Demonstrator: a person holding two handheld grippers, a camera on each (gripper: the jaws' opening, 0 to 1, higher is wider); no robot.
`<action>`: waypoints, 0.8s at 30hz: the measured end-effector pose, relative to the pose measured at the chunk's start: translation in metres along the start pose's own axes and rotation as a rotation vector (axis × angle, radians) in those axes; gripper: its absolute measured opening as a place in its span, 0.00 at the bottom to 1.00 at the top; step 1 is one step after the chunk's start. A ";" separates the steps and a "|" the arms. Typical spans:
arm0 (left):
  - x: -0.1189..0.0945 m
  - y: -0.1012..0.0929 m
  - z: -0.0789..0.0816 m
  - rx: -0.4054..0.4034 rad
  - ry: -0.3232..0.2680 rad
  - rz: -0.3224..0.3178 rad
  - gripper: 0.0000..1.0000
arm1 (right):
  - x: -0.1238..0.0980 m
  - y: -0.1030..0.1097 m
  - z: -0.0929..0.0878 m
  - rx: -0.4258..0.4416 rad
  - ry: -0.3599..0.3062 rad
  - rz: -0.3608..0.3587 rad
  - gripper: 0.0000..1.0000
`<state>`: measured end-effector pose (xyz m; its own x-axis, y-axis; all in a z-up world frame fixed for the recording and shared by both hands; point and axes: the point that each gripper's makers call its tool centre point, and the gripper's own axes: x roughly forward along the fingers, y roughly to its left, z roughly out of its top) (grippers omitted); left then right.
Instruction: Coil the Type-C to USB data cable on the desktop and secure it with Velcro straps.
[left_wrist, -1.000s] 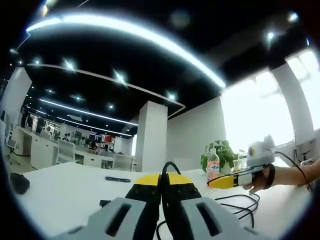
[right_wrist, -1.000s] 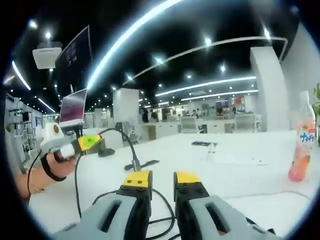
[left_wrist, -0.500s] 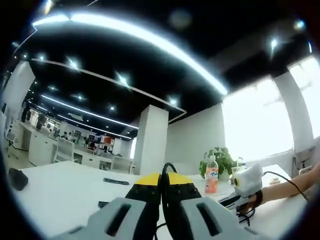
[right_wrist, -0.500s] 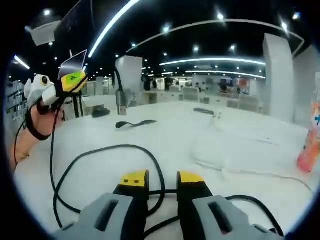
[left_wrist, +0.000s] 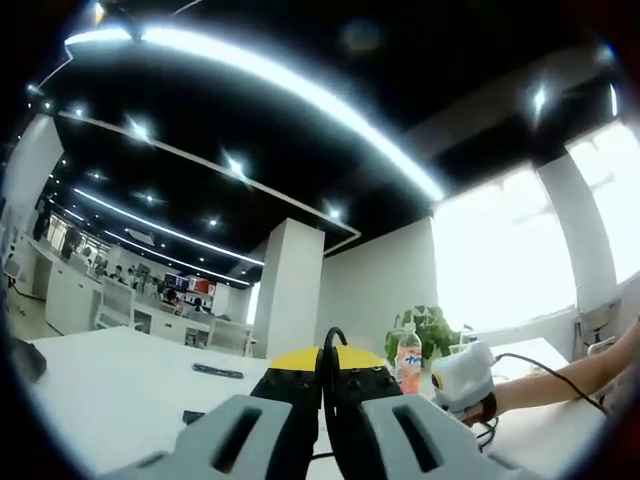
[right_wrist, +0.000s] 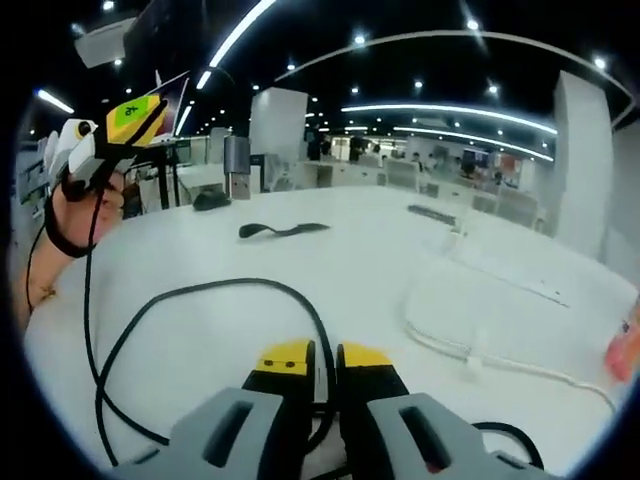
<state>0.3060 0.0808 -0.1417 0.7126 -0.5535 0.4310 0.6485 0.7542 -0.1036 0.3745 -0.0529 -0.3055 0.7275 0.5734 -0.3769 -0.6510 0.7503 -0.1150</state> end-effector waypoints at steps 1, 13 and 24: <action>0.000 0.000 0.000 -0.004 0.000 0.000 0.04 | 0.000 0.001 0.000 -0.019 0.002 -0.006 0.05; 0.000 0.002 -0.004 -0.018 0.013 0.007 0.04 | -0.009 0.002 0.003 -0.152 -0.013 -0.047 0.00; 0.003 -0.003 -0.008 -0.001 0.030 -0.012 0.04 | -0.029 -0.001 0.038 -0.367 -0.128 -0.160 0.00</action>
<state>0.3084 0.0744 -0.1469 0.7124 -0.5728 0.4054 0.6573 0.7470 -0.0997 0.3619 -0.0579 -0.2595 0.8316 0.5129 -0.2128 -0.5448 0.6794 -0.4915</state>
